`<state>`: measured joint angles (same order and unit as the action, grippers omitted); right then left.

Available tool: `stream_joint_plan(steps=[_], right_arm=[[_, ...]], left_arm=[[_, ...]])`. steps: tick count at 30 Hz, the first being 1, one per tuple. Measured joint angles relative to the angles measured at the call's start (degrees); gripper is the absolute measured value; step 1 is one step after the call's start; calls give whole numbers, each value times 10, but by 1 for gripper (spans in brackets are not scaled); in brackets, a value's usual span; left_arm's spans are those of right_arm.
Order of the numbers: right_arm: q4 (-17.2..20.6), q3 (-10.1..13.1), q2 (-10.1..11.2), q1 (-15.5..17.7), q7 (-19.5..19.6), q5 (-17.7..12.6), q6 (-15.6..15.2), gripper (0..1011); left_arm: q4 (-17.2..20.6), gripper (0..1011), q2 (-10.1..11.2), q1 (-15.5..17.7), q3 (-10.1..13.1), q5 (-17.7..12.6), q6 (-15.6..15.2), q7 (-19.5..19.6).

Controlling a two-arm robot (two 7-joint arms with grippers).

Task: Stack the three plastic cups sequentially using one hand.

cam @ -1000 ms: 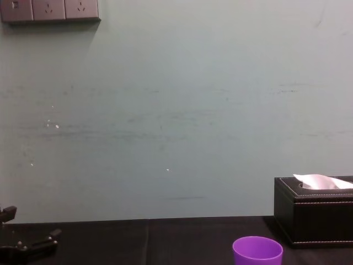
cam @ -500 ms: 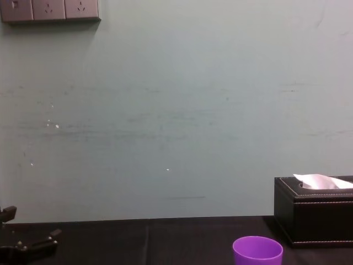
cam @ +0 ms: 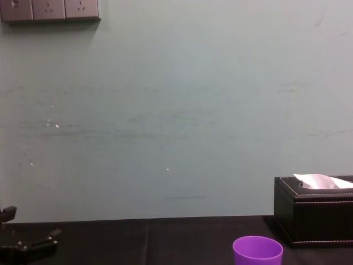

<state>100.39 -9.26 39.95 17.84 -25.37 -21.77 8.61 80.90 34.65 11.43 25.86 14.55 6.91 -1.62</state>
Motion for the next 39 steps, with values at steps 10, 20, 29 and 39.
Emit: stream_joint_plan(steps=[10,20,29,39], right_arm=[[-9,0,-22,-17,-10,7,-16,1003],[-16,1,-35,-27,-12,14,-23,1003],[-27,-6,-46,-44,-14,22,-33,1003],[-40,-23,-57,-69,-16,28,-44,1003]], left_arm=[[0,1010,0,0,0,0,0,0],[0,1010,0,0,0,0,0,0],[0,1010,0,0,0,0,0,0],[0,1010,0,0,0,0,0,0]])
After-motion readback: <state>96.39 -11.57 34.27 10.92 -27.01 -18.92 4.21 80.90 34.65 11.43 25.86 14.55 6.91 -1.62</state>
